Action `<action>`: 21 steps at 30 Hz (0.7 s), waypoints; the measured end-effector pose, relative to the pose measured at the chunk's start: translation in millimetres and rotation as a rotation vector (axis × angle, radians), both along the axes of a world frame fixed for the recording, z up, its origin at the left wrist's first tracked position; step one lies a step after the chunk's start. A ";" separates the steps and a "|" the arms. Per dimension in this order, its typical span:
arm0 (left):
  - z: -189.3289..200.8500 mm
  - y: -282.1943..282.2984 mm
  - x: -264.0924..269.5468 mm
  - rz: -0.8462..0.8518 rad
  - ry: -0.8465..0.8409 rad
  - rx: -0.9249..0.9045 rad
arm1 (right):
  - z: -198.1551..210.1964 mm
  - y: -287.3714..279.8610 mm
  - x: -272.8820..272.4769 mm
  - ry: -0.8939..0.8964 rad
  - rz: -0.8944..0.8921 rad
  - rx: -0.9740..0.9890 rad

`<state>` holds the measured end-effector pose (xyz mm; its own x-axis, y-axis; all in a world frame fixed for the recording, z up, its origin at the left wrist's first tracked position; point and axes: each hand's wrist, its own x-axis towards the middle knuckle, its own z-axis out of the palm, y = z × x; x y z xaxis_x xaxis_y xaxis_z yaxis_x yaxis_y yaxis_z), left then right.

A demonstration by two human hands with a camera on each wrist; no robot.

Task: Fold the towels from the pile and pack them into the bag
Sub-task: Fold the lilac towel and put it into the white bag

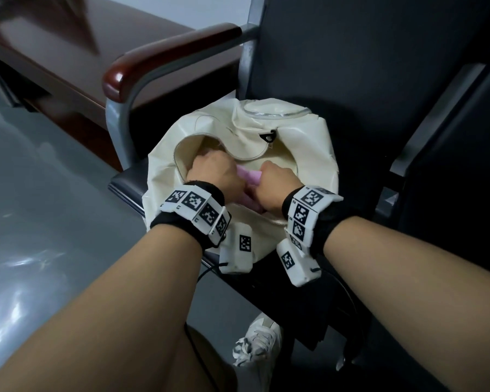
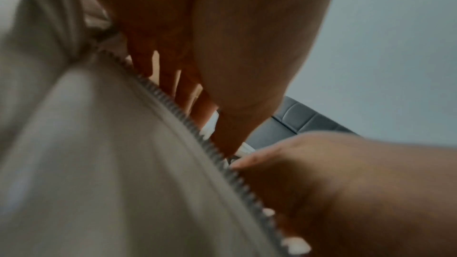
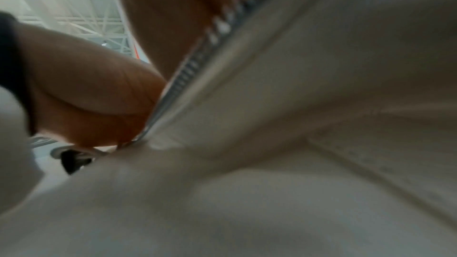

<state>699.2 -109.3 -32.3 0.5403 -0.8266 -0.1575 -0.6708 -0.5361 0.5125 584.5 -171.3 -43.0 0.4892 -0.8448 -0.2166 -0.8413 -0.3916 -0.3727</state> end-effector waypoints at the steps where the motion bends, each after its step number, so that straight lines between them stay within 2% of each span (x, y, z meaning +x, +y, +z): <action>1: -1.5 1.3 -2.0 -0.012 -0.026 0.076 | 0.1 3.1 -2.1 -0.020 0.016 -0.059; 5: -6.9 4.6 -4.8 -0.036 -0.113 0.162 | 8.4 17.0 -13.4 -0.108 0.203 -0.263; 7: -5.8 6.2 -5.1 -0.030 -0.090 0.169 | 9.7 19.7 -18.6 -0.040 0.271 -0.215; 10: -3.5 7.5 -7.2 -0.012 -0.055 0.205 | 12.3 21.5 -26.0 0.006 0.278 -0.083; 14: 3.1 10.7 -13.3 -0.014 -0.027 0.218 | 15.0 23.5 -34.1 0.152 0.330 -0.023; 21: 1.4 3.4 -14.0 0.001 -0.049 0.285 | 14.7 13.1 -38.5 0.241 0.319 0.039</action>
